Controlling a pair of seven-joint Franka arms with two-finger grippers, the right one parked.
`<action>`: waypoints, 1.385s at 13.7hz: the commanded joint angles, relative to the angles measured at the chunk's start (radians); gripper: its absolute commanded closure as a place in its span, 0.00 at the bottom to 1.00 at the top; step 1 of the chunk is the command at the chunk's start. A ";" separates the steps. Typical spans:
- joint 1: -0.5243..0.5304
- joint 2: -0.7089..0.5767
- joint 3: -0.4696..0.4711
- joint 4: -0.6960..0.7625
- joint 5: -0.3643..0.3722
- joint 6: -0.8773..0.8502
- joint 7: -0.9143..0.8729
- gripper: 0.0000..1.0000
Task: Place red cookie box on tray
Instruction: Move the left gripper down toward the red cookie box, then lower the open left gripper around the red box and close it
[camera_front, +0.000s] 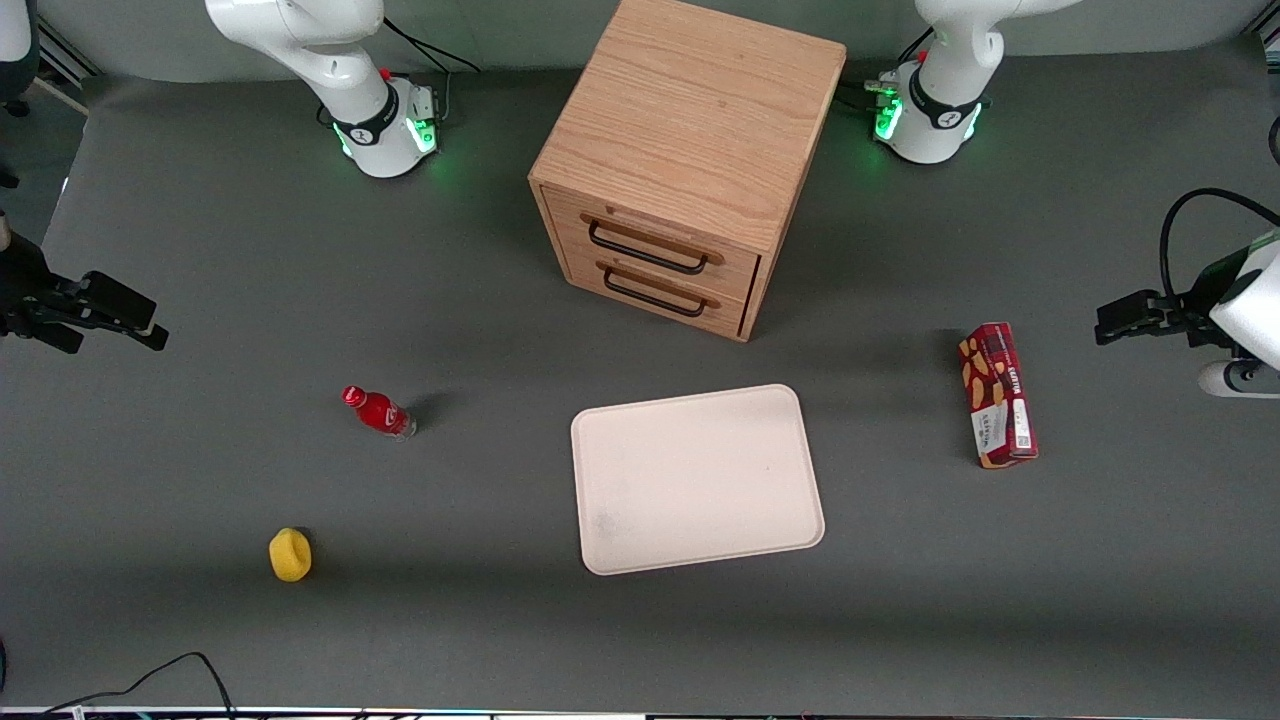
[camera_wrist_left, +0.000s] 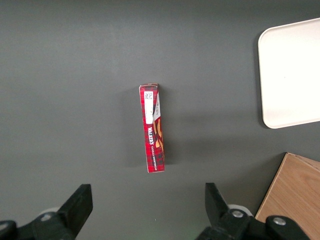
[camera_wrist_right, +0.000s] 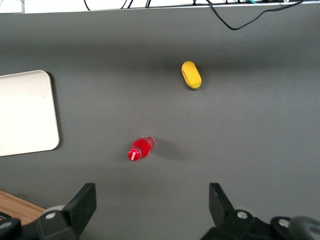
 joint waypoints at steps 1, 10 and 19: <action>-0.010 -0.014 0.011 -0.019 -0.004 0.018 0.015 0.00; 0.002 0.010 0.013 -0.035 -0.021 0.033 -0.001 0.00; 0.035 0.081 0.019 -0.441 -0.021 0.512 -0.047 0.00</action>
